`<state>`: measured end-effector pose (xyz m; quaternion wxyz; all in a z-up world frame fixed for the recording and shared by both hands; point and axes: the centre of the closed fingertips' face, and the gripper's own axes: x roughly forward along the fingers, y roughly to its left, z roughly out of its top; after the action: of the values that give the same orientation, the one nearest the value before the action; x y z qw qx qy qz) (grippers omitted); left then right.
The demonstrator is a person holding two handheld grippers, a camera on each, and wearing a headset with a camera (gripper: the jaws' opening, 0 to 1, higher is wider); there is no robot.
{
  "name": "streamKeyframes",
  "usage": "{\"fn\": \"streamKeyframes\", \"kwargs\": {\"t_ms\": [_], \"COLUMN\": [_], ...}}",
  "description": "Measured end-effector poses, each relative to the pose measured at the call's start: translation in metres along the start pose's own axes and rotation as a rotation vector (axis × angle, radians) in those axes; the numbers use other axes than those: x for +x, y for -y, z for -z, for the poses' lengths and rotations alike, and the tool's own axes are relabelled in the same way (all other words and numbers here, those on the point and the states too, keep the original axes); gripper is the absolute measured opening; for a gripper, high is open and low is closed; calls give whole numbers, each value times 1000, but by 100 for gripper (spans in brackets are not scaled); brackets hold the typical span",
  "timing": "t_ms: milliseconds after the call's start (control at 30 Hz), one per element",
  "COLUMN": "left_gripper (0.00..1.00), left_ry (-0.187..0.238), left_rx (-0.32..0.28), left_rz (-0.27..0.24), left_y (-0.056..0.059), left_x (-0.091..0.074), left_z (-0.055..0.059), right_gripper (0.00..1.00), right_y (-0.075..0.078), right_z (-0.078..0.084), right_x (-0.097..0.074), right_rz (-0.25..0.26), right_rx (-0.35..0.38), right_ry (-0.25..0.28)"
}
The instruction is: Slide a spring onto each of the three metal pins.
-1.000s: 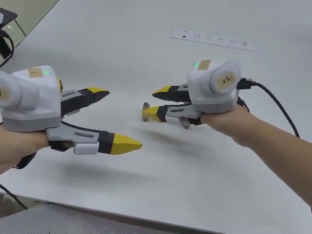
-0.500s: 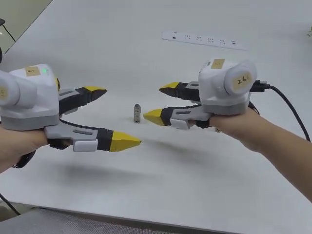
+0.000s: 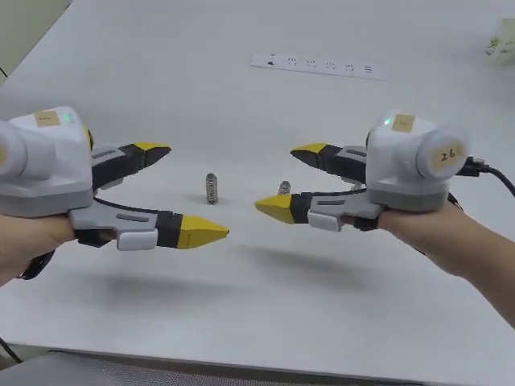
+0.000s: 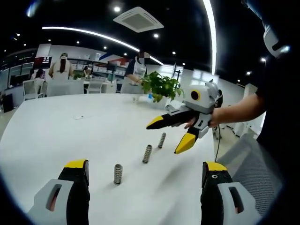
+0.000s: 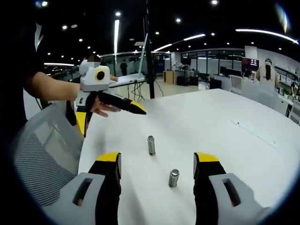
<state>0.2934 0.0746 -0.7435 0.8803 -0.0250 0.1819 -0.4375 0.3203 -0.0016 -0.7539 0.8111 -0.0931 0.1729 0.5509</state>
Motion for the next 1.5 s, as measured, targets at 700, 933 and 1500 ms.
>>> {"fn": "streamKeyframes", "kwargs": {"t_ms": [700, 933, 1500], "left_gripper": [98, 98, 98], "left_ry": [-11, 0, -11], "left_rx": [27, 31, 22], "left_rz": [9, 0, -15], "left_y": [4, 5, 4], "left_x": [0, -3, -11], "left_z": [0, -3, 0], "right_gripper": [98, 99, 99], "right_y": [-1, 5, 11], "right_z": [22, 28, 38], "right_x": [-53, -69, -91], "right_rz": [87, 125, 170], "right_rx": [80, 114, 153], "right_ry": [48, 58, 62]}}
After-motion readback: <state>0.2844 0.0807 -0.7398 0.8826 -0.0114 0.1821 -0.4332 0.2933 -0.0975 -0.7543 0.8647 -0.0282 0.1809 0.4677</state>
